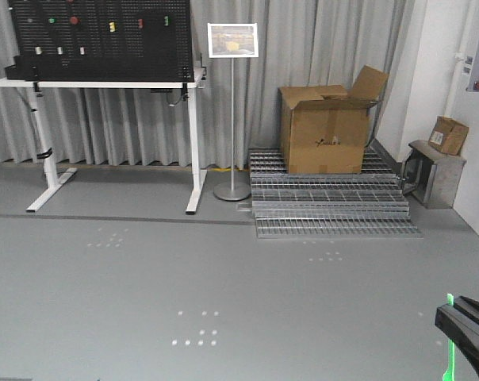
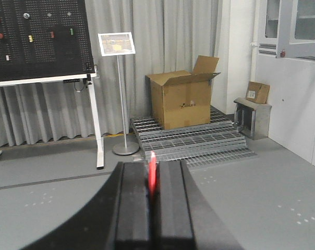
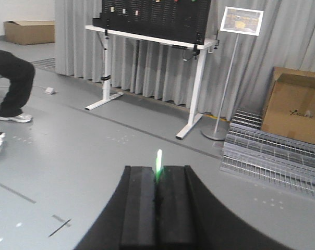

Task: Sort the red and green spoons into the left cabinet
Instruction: 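Drive toward the open white cabinet with the blue tray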

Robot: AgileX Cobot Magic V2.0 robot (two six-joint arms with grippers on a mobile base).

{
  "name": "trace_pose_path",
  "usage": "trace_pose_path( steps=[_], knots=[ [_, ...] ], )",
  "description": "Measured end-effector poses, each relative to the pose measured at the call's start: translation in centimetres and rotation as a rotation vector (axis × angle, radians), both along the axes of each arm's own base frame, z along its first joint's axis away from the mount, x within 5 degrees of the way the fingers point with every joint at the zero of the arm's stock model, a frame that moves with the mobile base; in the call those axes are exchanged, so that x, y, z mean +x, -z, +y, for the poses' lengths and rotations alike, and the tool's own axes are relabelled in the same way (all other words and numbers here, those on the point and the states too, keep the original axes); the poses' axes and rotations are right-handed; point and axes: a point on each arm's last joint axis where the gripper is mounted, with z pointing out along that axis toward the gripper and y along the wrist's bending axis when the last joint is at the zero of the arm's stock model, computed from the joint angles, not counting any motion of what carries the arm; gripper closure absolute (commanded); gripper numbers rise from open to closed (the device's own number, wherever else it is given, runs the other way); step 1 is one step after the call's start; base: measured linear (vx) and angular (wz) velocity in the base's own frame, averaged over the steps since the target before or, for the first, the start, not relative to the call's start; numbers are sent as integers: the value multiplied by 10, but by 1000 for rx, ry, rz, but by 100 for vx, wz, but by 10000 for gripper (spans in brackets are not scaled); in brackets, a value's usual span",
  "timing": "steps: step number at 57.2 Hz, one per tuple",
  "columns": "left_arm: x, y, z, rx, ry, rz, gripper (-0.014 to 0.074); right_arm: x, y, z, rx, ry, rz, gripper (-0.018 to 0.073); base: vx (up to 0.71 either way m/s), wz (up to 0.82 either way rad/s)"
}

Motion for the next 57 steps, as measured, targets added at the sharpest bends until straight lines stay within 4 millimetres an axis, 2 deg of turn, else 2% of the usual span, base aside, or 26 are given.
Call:
trace_pose_path(
  steps=[57],
  knots=[
    [0, 1, 0, 2, -3, 7, 603, 0, 0, 0, 0, 0, 0, 565, 64, -4]
  ],
)
